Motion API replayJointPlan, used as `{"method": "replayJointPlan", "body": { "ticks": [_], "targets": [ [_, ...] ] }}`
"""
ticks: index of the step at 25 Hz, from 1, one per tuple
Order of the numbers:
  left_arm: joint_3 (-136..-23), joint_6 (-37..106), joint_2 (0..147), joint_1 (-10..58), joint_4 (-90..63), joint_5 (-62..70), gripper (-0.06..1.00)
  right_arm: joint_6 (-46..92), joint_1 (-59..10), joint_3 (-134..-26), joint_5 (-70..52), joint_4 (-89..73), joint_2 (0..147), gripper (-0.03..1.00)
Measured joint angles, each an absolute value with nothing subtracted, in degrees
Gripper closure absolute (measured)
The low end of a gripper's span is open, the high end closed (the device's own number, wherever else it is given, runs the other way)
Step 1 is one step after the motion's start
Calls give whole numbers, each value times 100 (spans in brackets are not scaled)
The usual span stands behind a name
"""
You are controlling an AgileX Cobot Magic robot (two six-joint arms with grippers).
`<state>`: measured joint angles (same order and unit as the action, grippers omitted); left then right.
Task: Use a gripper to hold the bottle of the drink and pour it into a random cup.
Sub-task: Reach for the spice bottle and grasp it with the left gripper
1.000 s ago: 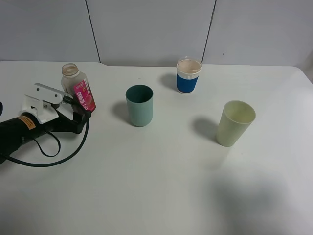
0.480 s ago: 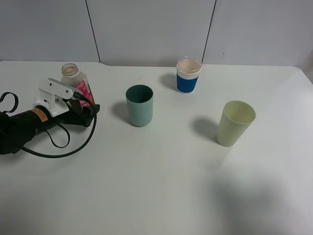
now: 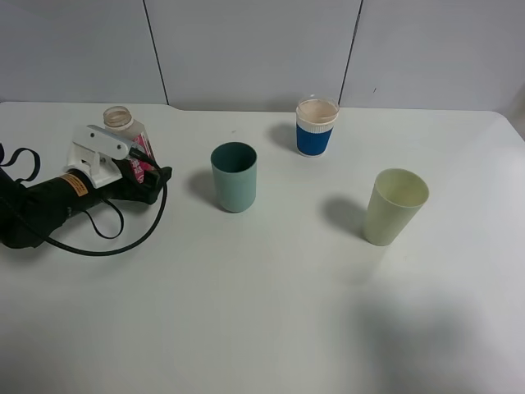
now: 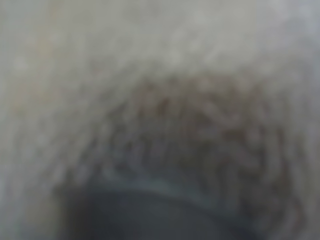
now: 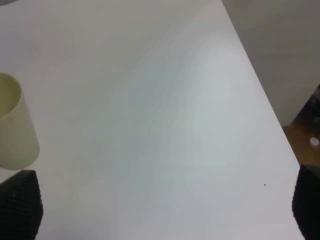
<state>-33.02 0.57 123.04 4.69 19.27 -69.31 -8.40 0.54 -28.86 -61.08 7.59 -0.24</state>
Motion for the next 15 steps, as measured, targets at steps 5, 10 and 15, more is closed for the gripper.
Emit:
{"method": "replayJointPlan", "body": {
  "ticks": [5,10,15],
  "targets": [
    [-3302,57,12316,469,1938,-6931,20,-840,54,-2886,-6108,759,-24,-3],
    [-3302,182,12321,469,1973,-6936,62,-840,54,-2886,-6108,759,-24,-3],
    [-3302,325,12321,469,2001,-6942,62,-840,54,-2886,-6108,759,-24,-3]
  ]
}}
